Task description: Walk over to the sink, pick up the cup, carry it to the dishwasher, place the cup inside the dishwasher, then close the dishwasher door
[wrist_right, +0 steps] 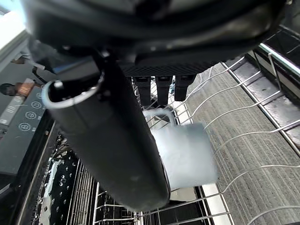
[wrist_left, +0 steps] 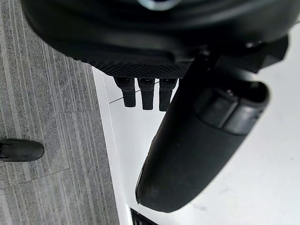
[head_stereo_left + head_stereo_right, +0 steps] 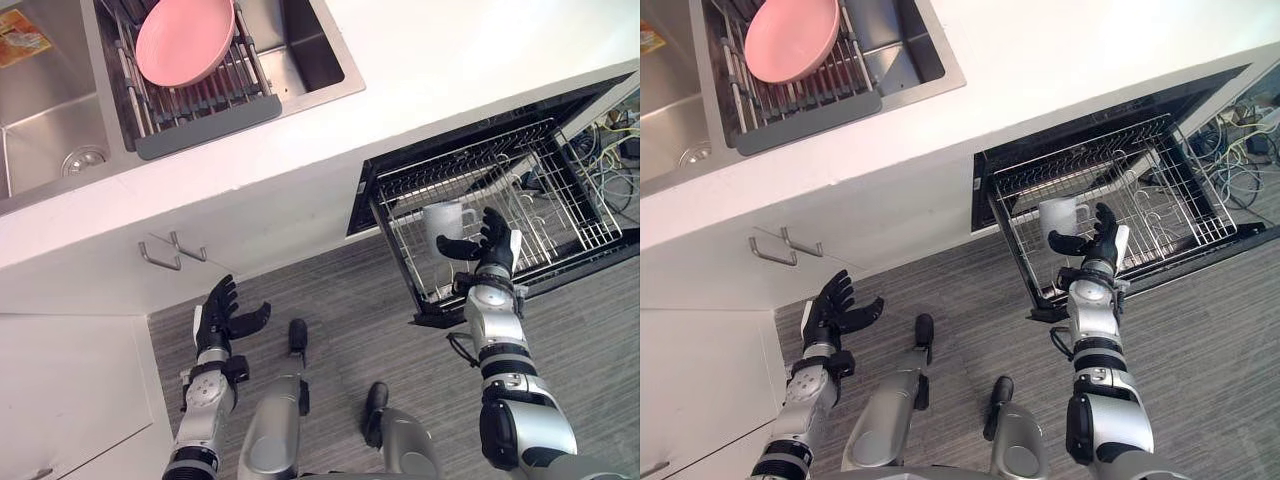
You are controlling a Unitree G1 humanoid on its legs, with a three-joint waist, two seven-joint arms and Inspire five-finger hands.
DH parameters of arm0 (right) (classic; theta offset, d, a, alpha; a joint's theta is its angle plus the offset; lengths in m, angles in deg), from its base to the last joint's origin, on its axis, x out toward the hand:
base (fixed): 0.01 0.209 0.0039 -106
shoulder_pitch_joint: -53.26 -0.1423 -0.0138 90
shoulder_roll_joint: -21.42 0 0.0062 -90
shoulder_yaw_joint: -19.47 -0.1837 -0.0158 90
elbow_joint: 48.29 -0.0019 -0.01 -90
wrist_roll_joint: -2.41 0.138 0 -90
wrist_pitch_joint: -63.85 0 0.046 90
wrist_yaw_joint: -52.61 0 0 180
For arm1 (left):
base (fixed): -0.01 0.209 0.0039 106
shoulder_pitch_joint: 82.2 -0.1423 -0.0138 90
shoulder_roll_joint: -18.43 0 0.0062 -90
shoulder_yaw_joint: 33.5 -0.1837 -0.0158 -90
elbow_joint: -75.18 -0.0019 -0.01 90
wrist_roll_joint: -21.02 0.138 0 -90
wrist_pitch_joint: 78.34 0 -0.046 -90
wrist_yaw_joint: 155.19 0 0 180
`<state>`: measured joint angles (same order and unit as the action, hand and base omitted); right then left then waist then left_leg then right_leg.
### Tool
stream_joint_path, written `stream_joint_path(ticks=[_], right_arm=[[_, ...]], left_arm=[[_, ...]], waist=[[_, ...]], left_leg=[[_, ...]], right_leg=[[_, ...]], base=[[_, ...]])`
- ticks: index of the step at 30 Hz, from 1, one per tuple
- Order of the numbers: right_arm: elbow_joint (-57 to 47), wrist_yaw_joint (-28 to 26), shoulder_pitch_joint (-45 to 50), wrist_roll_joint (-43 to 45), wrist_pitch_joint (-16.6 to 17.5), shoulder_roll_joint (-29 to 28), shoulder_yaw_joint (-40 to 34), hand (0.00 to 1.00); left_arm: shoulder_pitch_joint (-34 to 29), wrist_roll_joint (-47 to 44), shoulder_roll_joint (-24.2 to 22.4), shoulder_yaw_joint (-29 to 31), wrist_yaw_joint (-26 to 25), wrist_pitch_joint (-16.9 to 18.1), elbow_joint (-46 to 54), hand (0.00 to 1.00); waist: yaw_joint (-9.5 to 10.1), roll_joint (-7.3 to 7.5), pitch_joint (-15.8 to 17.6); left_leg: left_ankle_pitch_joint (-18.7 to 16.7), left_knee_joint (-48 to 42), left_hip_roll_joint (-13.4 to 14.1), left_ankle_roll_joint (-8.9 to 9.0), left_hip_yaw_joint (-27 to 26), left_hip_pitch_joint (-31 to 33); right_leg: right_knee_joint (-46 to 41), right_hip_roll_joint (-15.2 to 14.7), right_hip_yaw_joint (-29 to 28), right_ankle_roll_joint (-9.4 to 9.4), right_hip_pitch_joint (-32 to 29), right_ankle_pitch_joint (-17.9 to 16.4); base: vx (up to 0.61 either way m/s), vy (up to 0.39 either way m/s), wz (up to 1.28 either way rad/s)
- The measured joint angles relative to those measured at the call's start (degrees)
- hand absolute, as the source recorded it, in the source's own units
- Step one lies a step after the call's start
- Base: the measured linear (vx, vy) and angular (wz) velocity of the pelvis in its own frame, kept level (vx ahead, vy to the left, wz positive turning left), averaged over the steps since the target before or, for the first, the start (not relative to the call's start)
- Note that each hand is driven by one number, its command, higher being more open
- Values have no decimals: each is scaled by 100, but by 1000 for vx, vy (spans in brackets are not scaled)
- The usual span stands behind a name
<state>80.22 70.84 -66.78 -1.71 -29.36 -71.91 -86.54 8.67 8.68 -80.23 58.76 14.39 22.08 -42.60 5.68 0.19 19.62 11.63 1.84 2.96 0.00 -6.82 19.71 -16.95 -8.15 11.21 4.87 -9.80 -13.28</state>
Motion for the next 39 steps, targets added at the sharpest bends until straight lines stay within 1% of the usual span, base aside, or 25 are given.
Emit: stream_joint_path(ticks=[3,8,9,11,13,15,16,17,19,20,22,23,25,27,28,29,30,32,33,34,35,36,37,38,39], right_arm=[[-171,0,64,1,-25,-24,9,90],[-1843,5,1048,-5,11,-285,195,90],[-2332,5,1427,-8,59,-359,276,90],[-2710,-1,1777,-17,131,-442,306,90],[-3208,-52,2303,-77,184,-596,302,90],[-3592,-105,2696,-134,239,-719,308,90],[-3936,-184,3052,-262,301,-861,317,90],[-4033,-214,3157,-299,340,-905,343,90],[-4509,-343,3579,-306,408,-1001,541,90],[-4634,-380,3675,-329,452,-1026,585,90],[-4988,-473,3912,-400,632,-1083,733,90],[-5345,-541,4022,-401,809,-1081,831,90],[-5561,-569,4011,-401,940,-1048,867,90],[-5868,-592,3952,-401,1141,-1009,904,90],[-5925,-595,3869,-413,1225,-857,915,90],[-5922,-615,3801,-435,1227,-787,936,90],[-5919,-668,3683,-457,1241,-729,984,90],[-5917,-700,3482,-467,1290,-661,1015,90],[-5823,-721,3242,-523,1307,-581,1036,90],[-5633,-756,3014,-593,1308,-515,1045,90],[-5514,-770,2933,-651,1308,-467,1063,90],[-5232,-785,2784,-710,1293,-316,1171,90],[-5019,-818,2725,-732,1267,-167,1281,90],[-4927,-832,2705,-733,1256,-108,1328,90],[-4738,-865,2642,-747,1246,-57,1444,90]], left_arm=[[-6,1,-19,-45,-17,0,-12,90],[-129,6,-121,-46,-18,-3,-14,90],[-223,13,-160,-46,-8,-7,-16,90],[-322,48,-179,-44,33,-16,-25,90],[-438,170,-178,-38,99,-28,-157,90],[-510,247,-181,-35,111,-52,-212,90],[-619,296,-191,-18,126,-63,-232,90],[-673,325,-193,3,147,-67,-245,90],[-845,402,-295,212,203,-108,-430,90],[-875,409,-335,281,202,-127,-463,90],[-975,412,-415,402,203,-129,-581,90],[-1015,415,-438,405,204,-132,-669,90],[-1032,440,-452,404,204,-130,-687,90],[-959,453,-446,401,205,-131,-926,90],[-954,455,-455,397,206,-128,-1143,90],[-998,458,-453,399,206,-128,-1188,90],[-1111,464,-416,408,205,-132,-1318,90],[-1176,438,-422,470,202,-134,-1318,90],[-1169,456,-413,528,215,-131,-1319,90],[-1161,449,-408,606,248,-130,-1313,90],[-1172,456,-395,629,270,-126,-1313,90],[-1167,480,-338,630,300,-122,-1367,90],[-1170,564,-249,597,332,-120,-1371,90],[-1171,571,-186,532,336,-107,-1369,90],[-1185,582,-43,455,360,-100,-1387,90]], waist=[[-17,-2,1],[-28,-2,0],[-55,2,-2],[-113,7,-5],[-229,15,-19],[-279,25,-33],[-304,42,-61],[-324,52,-75],[-413,86,-286],[-424,94,-326],[-444,129,-459],[-463,135,-530],[-468,132,-571],[-517,132,-599],[-503,147,-612],[-474,125,-625],[-399,160,-690],[-351,175,-753],[-299,214,-745],[-292,275,-712],[-286,259,-720],[-277,230,-739],[-292,262,-749],[-317,288,-741],[-364,384,-752]], left_leg=[[18,50,0,11,-6,-68],[32,239,-17,54,-2,-356],[35,305,-31,56,4,-469],[37,308,-69,53,34,-551],[31,309,-151,60,113,-719],[16,310,-182,77,155,-814],[4,311,-186,91,174,-910],[-3,312,-185,100,177,-949],[-12,313,-189,109,222,-995],[-12,313,-190,109,242,-1014],[-9,312,-202,112,341,-1060],[3,252,-228,124,504,-1032],[-43,167,-238,97,587,-918],[-282,-46,-111,30,-6,-738],[-393,-482,-30,-33,-323,-597],[-409,-666,12,-48,-374,-532],[-552,-802,-28,-99,-393,-497],[-603,-883,-148,-155,-388,-419],[-715,-1078,-231,-229,-419,-356],[-1223,-1937,-269,-341,-517,-186],[-1517,-2237,-297,-363,-516,-182],[-1822,-2518,-344,-409,-470,-236],[-1941,-2558,-429,-494,-388,-344],[-1972,-2535,-442,-528,-311,-417],[-2001,-2456,-542,-555,-142,-523]], right_leg=[[26,6,-14,0,47,0],[154,11,-16,-6,293,-6],[203,8,-13,-11,399,-11],[207,-7,3,-19,498,-38],[208,-57,71,0,702,-114],[212,-80,130,7,835,-162],[232,-79,156,1,945,-180],[252,-75,161,1,994,-181],[330,-56,224,2,1109,-180],[341,-53,248,2,1149,-180],[394,-39,358,2,1279,-180],[409,-26,561,2,1395,-180],[431,-16,737,2,1420,-180],[593,-45,1074,40,1552,-113],[676,-96,1266,72,1692,-90],[671,-87,1275,93,1733,-104],[681,-126,1271,118,1765,-116],[673,-211,1313,121,1729,-142],[539,-402,1350,91,1680,-267],[197,-572,1386,110,1704,-431],[-41,-658,1382,26,1721,-560],[-962,-828,1152,14,1531,-556],[-1961,-974,743,-374,1146,-329],[-2389,-985,513,-608,941,-188],[-2823,-823,3,-459,642,-348]], base=[[5,-9,-2],[17,-12,0],[50,-33,2],[41,-22,9],[40,-23,20],[26,-34,16],[19,-44,8],[12,-60,5],[5,-48,8],[3,-34,18],[-13,-28,34],[-40,-20,52],[-69,-8,54],[-78,17,82],[-32,35,70],[6,46,40],[33,40,6],[51,106,12],[63,181,23],[83,168,19],[163,164,16],[195,183,24],[185,183,34],[171,147,59],[182,80,62]])
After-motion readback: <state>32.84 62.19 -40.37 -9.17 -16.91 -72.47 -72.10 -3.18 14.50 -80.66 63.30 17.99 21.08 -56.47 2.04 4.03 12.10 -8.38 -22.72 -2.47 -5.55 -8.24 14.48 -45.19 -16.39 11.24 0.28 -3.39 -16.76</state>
